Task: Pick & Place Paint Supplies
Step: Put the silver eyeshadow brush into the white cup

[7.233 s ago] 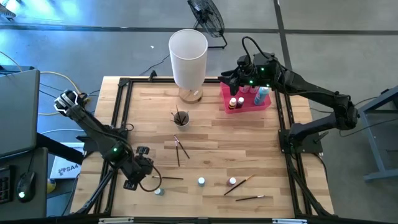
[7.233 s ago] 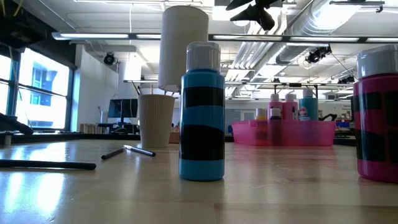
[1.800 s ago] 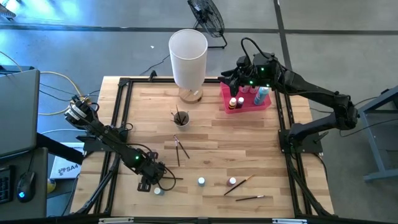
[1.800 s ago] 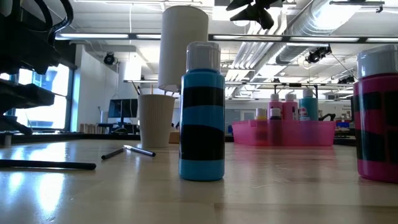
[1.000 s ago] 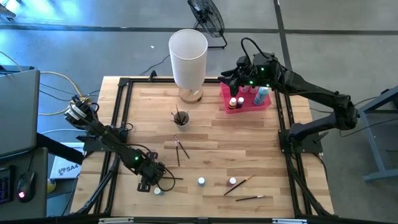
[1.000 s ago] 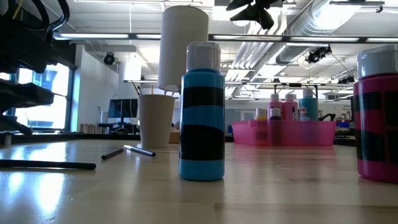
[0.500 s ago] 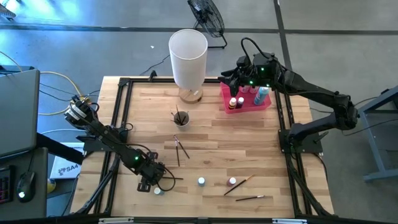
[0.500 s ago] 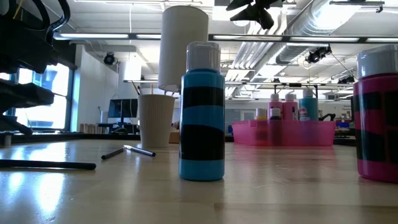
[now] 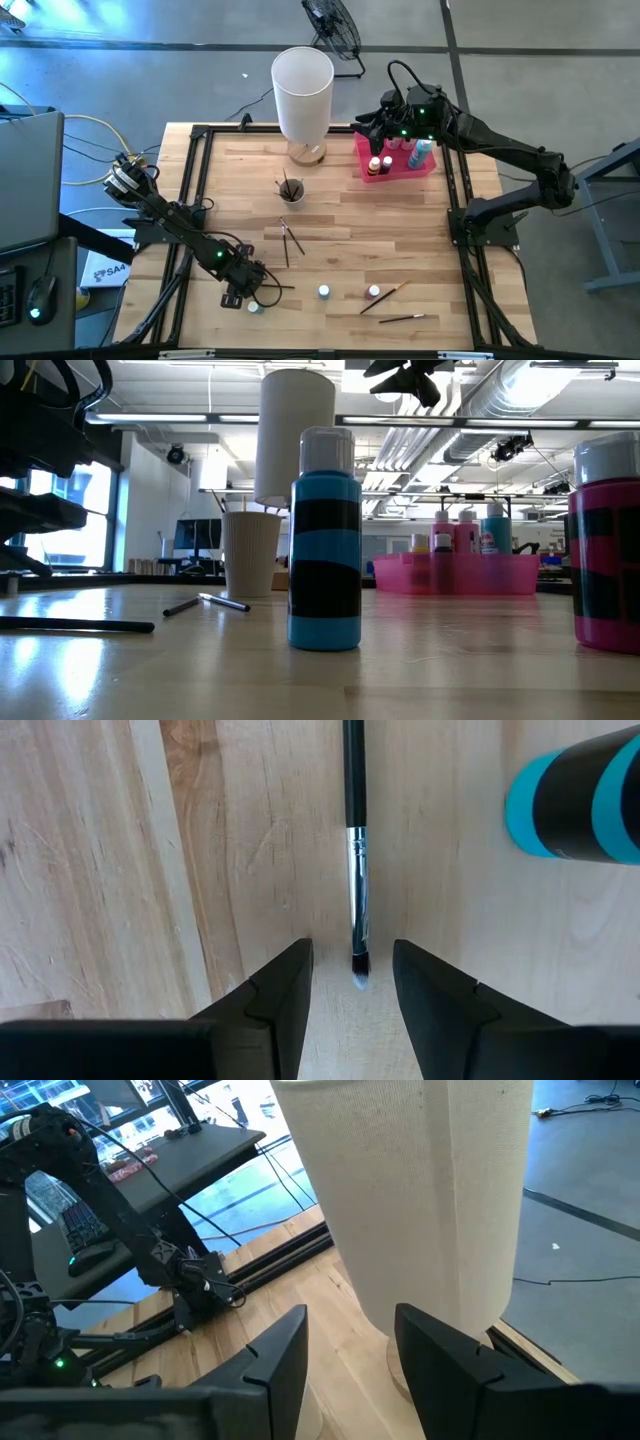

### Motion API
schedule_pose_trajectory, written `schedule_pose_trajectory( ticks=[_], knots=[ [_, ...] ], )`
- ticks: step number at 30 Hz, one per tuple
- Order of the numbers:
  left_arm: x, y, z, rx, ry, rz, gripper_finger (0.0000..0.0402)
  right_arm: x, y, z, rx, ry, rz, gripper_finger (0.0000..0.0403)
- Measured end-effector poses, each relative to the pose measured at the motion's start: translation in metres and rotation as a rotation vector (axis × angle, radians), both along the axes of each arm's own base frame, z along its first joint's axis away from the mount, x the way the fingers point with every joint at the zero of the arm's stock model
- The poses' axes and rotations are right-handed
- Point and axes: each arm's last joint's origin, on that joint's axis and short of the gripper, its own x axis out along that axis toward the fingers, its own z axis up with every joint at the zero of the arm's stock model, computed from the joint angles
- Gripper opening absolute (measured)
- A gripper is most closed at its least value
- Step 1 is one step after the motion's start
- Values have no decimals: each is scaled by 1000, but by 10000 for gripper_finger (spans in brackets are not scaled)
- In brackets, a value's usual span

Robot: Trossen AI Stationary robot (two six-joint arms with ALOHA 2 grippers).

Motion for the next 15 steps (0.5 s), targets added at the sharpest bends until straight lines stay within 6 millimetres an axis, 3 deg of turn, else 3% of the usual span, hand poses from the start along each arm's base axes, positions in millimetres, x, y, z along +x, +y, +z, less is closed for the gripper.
schedule_pose_trajectory(
  ticks=[6, 15],
  knots=[
    [0, 0, 0, 3, -1, 1, 134, 0, 0, 0, 0, 0, 0, 145],
    [0, 1, -1, 19, -1, 6, 49, 0, 0, 0, 0, 0, 0, 145]
  ],
)
